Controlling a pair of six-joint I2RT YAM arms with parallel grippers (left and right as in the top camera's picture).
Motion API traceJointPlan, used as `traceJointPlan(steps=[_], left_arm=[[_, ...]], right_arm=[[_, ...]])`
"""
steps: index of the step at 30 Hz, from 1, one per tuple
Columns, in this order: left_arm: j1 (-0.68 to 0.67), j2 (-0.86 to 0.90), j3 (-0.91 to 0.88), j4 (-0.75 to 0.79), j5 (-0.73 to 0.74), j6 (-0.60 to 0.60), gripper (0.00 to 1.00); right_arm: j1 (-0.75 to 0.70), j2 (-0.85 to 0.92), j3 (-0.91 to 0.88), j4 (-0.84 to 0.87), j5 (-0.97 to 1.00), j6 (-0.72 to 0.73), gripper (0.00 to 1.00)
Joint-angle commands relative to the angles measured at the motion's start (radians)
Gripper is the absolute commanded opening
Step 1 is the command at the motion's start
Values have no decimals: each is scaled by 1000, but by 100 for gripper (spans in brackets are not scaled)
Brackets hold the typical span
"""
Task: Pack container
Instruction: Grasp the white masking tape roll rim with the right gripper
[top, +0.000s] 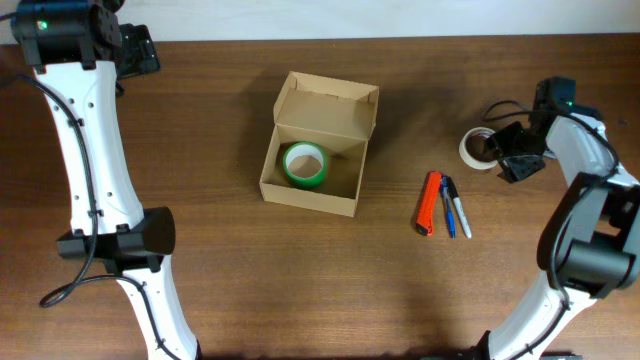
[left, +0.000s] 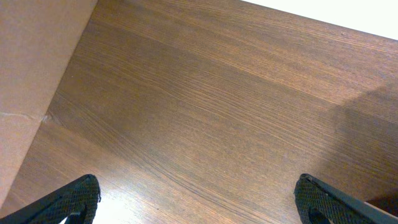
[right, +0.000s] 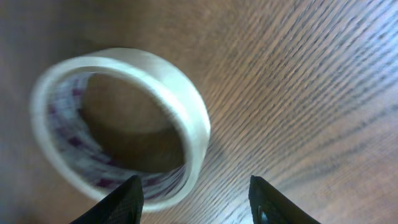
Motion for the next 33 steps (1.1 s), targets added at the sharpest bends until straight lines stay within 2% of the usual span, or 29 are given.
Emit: traceJointPlan(steps=[1,3,5,7,10,12,15,21,26,33], left_arm=[[4,-13,-6,-3,-14,9,100],[4,-13,-6,-3,-14,9,100],[4,-13,-6,-3,-14,9,100],[4,-13,-6,-3,-14,9,100],[4,-13,-6,-3,-14,9,100],[4,-13,-6,-3,-14,9,100],[4,-13,-6,-3,-14,9,100],[4,-13,-6,-3,-14,9,100],[4,-13,-6,-3,-14,9,100],[4,-13,-6,-3,-14,9,100]], right_arm=[[-2,42,17,5,23,14,56],[-2,56,17,8,24,14,55],[-2,66,17,8,24,14,46],[-2,76,17,10,23,14,31],[-2,77,17,14,23,14,4],[-3,77,18,15,2,7,4],[-1,72,19,37,-69,-88,4],[42,-33,103,29,-172,-402,4],[116,-210,279,-46,-248,-613,4],[347,-372,596,-293,-159,-885,4]])
